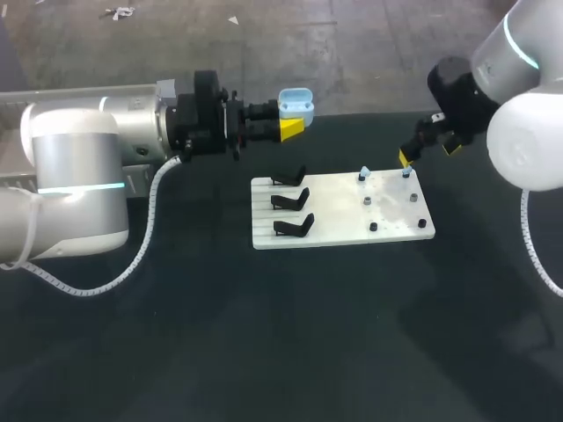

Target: Pick up each earbud case from the left stands, insert the matching earbuds, close the lid, and place the case in the box.

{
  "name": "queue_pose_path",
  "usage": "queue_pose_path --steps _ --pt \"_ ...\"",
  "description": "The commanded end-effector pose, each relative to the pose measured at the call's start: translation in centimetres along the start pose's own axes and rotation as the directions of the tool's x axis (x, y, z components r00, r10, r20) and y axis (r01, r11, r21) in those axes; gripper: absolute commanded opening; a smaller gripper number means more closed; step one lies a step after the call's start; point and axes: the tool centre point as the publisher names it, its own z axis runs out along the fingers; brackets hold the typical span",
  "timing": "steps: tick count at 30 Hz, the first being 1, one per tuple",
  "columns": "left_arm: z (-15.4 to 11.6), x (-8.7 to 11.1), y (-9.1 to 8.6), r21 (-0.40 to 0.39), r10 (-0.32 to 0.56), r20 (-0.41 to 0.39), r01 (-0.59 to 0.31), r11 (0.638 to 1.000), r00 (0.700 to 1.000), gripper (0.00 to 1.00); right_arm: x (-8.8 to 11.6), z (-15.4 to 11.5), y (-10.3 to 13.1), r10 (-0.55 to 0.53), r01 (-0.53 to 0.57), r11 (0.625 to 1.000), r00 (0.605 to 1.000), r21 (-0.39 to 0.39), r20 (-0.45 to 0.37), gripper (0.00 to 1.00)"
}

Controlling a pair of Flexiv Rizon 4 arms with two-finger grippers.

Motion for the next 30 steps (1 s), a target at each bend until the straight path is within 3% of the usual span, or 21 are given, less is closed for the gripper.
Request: queue_pose_path --steps 1,7,14,30 --pt "0.1 -0.1 -0.1 -0.007 -0.006 0.004 0.006 1.000 1.000 0.00 -0.4 0.1 0.1 0.006 -0.005 1.000 1.000 0.006 -0.004 1.00" --pt "0.1 -0.1 -0.1 -0.007 -0.006 0.004 0.006 1.000 1.000 0.00 -0.1 -0.4 0.0 0.005 -0.005 1.000 0.999 -0.002 0.033 1.00" --pt "0.1 -0.1 -0.1 -0.007 -0.006 0.004 0.006 1.000 1.000 0.00 -0.2 0.6 0.0 -0.003 0.003 1.000 1.000 -0.008 0.015 1.00" --pt "0.1 -0.1 -0.1 -0.007 -0.006 0.004 0.006 1.000 1.000 0.00 0.0 1.1 -0.5 -0.025 0.027 0.997 0.999 0.067 -0.032 1.00"
